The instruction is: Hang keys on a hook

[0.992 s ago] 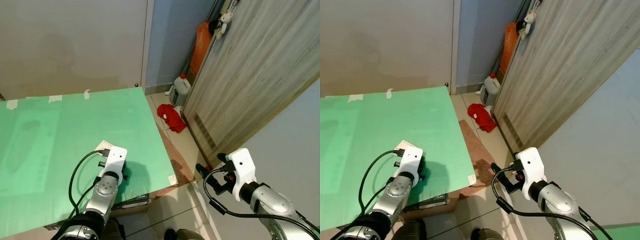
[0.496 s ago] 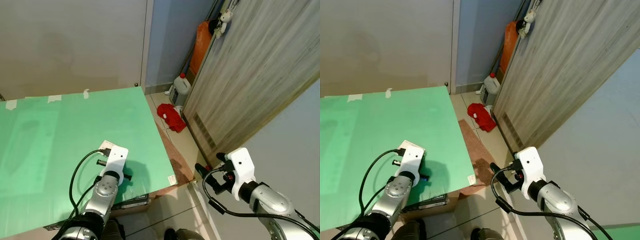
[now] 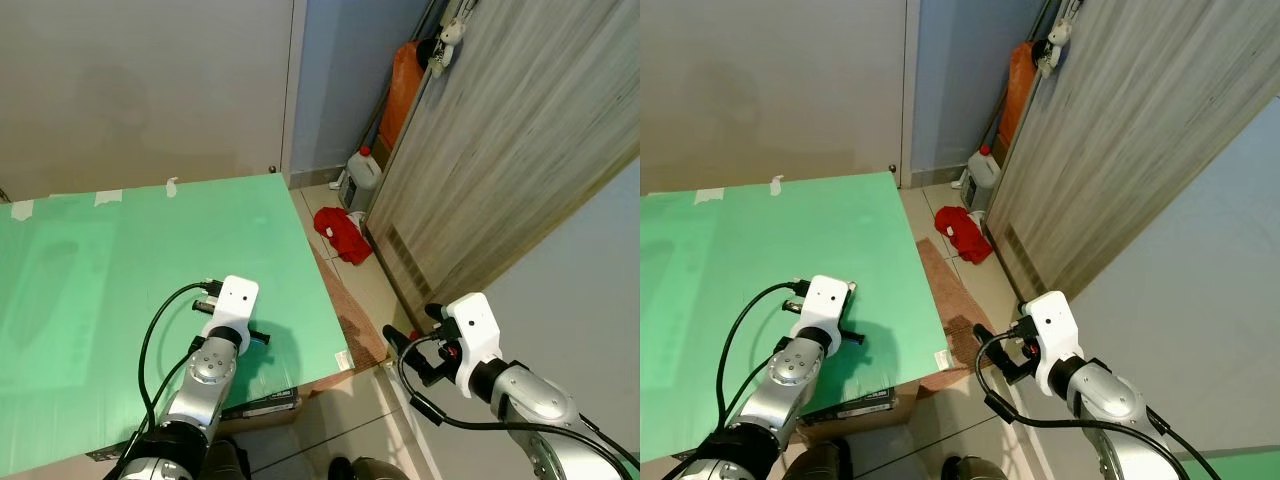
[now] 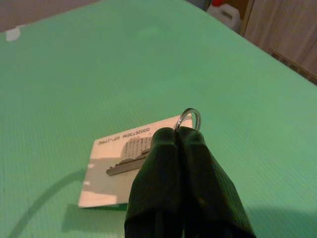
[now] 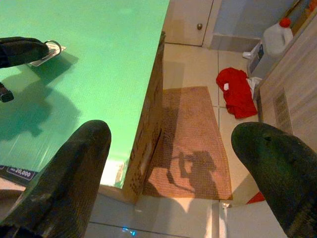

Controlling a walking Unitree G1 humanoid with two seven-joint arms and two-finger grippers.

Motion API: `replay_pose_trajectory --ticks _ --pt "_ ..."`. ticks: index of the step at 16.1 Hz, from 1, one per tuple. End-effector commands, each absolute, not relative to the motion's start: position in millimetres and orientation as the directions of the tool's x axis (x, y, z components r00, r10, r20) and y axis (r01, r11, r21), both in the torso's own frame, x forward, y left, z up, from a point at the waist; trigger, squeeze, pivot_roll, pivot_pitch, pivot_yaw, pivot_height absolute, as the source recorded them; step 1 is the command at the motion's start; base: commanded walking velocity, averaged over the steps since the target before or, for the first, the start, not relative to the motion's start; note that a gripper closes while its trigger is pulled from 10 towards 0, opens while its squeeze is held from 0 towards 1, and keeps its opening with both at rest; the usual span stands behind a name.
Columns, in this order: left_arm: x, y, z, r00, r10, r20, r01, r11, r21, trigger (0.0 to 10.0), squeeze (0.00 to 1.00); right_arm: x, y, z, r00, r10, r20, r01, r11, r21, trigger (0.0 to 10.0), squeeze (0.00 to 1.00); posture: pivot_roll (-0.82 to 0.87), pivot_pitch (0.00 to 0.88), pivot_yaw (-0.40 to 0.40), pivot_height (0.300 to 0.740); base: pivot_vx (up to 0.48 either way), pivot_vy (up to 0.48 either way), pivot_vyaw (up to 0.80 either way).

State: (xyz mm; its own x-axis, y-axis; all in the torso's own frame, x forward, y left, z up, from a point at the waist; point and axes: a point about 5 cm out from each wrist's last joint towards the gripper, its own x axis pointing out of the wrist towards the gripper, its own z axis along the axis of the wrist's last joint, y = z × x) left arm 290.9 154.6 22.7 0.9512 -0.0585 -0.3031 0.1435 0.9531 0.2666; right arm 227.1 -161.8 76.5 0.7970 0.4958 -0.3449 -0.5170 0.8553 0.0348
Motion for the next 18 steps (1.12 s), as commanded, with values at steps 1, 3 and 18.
replay_pose_trajectory --ticks 1,3,18 --pt "289 151 23 0.949 -0.079 -0.305 0.162 0.953 0.257 0.0 0.00 228 -166 75 0.804 0.479 -0.353 -0.504 0.863 0.022 10.0 0.00 -0.09 0.104 -0.133 0.740 0.000 0.000 0.00" --pt "290 152 28 0.955 -0.086 -0.286 0.164 0.951 0.263 0.0 0.00 230 -164 75 0.805 0.481 -0.347 -0.506 0.862 0.022 10.0 0.00 -0.08 0.093 -0.130 0.740 0.000 0.000 0.00" --pt "318 134 186 0.964 -0.195 0.178 0.175 0.977 0.122 0.0 0.00 312 -119 117 0.932 0.362 -0.034 -0.359 0.931 0.071 10.0 0.00 0.04 0.000 -0.033 0.740 0.000 0.000 0.00"
